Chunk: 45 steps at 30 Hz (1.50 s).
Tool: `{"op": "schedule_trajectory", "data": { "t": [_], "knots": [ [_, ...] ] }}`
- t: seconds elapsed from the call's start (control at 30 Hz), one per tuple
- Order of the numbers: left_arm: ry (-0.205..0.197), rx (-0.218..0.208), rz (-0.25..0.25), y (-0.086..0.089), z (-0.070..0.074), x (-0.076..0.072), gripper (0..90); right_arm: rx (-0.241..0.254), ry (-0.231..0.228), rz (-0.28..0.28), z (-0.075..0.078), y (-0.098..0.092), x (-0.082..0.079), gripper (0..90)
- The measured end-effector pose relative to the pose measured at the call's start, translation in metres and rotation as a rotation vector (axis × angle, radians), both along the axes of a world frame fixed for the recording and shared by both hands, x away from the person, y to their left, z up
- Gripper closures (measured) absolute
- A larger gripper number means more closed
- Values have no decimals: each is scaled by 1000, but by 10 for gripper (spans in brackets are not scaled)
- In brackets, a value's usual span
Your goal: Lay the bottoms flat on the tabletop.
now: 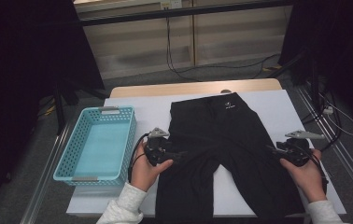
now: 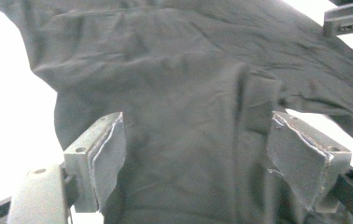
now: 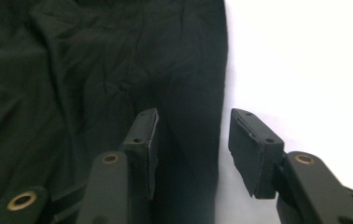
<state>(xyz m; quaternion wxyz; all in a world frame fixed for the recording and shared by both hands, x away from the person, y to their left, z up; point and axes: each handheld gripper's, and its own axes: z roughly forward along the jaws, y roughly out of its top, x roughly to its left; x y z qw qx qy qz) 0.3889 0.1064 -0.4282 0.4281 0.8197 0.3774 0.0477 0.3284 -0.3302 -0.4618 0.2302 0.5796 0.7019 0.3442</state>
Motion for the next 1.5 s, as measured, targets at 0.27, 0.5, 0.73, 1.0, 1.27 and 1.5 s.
{"op": "schedule_trajectory", "data": {
  "t": [0.27, 0.5, 0.73, 1.0, 1.27, 1.5],
  "knots": [
    [8, 15, 49, 11, -5, 2, 204, 48, 24, 11, -5, -10, 2, 896],
    [21, 26, 63, 13, -8, 3, 202, 39, 22, -4, -5, -16, -3, 822],
    [31, 47, 77, 15, -9, 3, 180, 33, -7, -10, 1, -13, -5, 554],
    [33, 49, 78, 17, -10, -1, 150, 58, -61, 32, 19, 3, -8, 349],
    [24, 33, 91, 22, -9, -1, 136, 57, -85, 86, 29, 25, -5, 235],
    [30, 34, 78, 17, -10, 2, 129, 62, -96, 107, 34, 36, -8, 183]
  ]
}}
